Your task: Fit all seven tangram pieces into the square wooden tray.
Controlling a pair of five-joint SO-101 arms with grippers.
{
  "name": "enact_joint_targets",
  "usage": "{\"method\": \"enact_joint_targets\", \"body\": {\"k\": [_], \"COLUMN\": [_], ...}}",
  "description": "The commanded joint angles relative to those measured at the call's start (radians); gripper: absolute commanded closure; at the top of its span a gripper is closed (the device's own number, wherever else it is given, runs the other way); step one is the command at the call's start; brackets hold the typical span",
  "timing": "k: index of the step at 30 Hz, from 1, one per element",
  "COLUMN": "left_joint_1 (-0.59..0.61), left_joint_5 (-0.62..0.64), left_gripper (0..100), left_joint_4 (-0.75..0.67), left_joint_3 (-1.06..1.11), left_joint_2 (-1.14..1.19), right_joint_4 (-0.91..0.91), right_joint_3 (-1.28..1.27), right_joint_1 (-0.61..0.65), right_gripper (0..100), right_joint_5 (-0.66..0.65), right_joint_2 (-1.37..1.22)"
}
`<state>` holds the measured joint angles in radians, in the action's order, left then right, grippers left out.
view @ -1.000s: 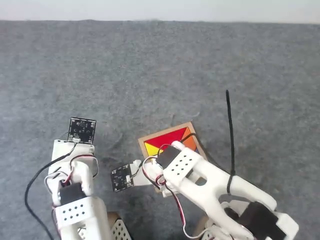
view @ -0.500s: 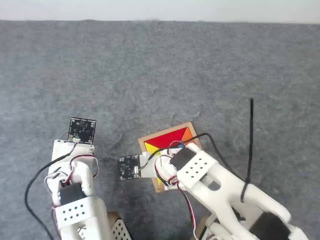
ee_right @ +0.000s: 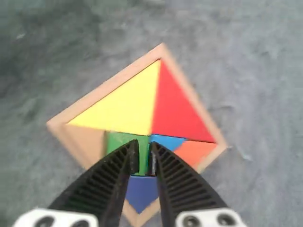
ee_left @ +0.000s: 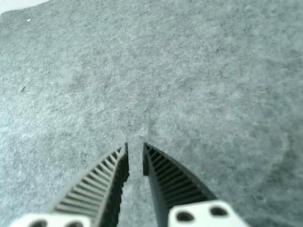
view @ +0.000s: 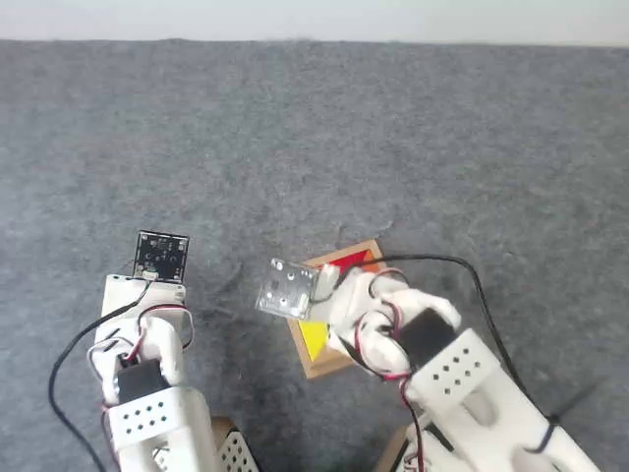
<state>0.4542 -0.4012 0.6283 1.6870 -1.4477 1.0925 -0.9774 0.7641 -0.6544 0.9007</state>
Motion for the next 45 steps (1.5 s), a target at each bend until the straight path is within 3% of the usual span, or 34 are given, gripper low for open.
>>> {"method": "enact_joint_targets", "body": {"k": [1,5,22,31,39,45], "left_joint_1": [-0.002,-0.002,-0.002,-0.003,-0.003,-0.015], "left_joint_5": [-0.003,-0.003,-0.003,-0.003,-0.003,-0.003], "left_gripper": [95,95,95,95,95,95], "left_joint_4": [-0.02,-0.02,-0.02,-0.02,-0.02,-0.02], "left_joint_3": [-0.008,-0.008,-0.007,-0.007,-0.007,-0.007], "left_joint_2": [-0.017,-0.017,-0.017,-0.017,-0.017,-0.017], "right_joint_4": [0.056,0.042,-0.068,-0.082,-0.097,0.004], "right_joint_3": [-0.018,-0.041,0.031,0.032,0.058,0.071], "right_joint_1": [0.127,0.205,0.16,0.154,0.038,0.087], "right_gripper": [94.0,94.0,94.4,94.4,94.4,94.4], "right_joint_5": [-0.009,0.009,-0.1,-0.103,-0.157,-0.115], "right_joint_2": [0.047,-0.016,-0.479,-0.493,-0.501,-0.389]}}
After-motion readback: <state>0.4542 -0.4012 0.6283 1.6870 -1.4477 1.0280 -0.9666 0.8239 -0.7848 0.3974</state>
